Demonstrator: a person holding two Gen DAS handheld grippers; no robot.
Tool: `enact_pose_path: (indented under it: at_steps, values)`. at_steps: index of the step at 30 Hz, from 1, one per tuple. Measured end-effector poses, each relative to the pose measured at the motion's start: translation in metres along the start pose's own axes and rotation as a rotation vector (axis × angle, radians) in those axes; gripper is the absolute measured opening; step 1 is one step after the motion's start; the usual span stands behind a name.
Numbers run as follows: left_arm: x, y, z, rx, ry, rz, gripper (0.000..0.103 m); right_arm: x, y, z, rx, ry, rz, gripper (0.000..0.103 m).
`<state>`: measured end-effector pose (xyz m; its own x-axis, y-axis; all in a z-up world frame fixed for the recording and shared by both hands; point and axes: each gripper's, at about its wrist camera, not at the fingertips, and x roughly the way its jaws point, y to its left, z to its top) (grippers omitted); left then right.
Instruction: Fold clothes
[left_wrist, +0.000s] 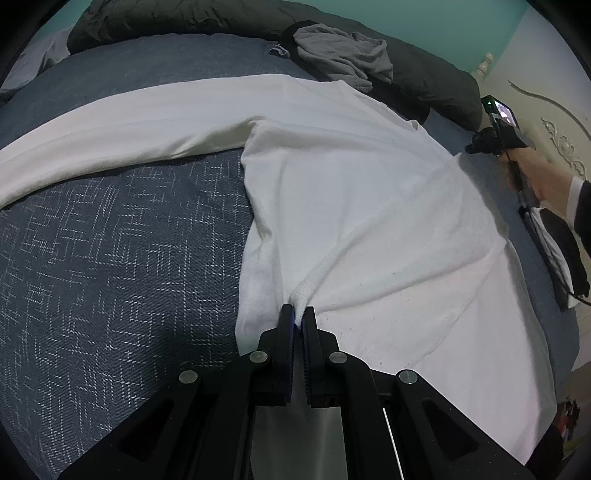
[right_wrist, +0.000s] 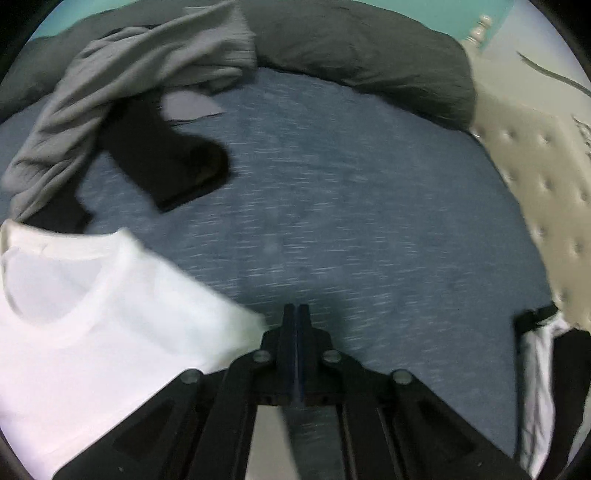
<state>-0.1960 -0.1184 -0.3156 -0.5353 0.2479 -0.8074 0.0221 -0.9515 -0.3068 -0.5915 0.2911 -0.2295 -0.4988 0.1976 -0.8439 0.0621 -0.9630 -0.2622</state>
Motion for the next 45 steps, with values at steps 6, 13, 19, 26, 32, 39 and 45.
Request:
enact_pose_path:
  at_steps: [6, 13, 19, 26, 32, 39, 45]
  values:
    - [-0.001, 0.001, 0.0, -0.006, 0.0, -0.006, 0.004, -0.005, -0.026, -0.001, 0.096, -0.045, 0.206, 0.002]
    - [-0.007, 0.005, -0.004, -0.008, 0.0, -0.007, 0.004, 0.011, -0.044, -0.03, 0.23, -0.037, 0.381, 0.035]
    - [-0.009, 0.005, -0.006, -0.006, 0.001, -0.005, 0.004, 0.026, -0.041, -0.04, 0.283, 0.002, 0.483, 0.035]
    - [-0.011, 0.007, -0.008, -0.006, 0.003, -0.01, 0.004, 0.023, -0.029, -0.031, 0.227, -0.07, 0.441, 0.007]
    - [-0.01, 0.004, -0.008, -0.005, 0.004, -0.01, 0.004, 0.018, -0.031, -0.021, 0.24, -0.101, 0.404, 0.006]
    - [-0.004, -0.003, -0.007, -0.007, 0.003, -0.007, 0.004, 0.011, -0.06, -0.028, 0.357, -0.147, 0.449, 0.006]
    - [-0.002, -0.002, -0.003, -0.013, 0.006, -0.011, 0.004, -0.007, -0.087, -0.055, 0.331, -0.17, 0.533, 0.007]
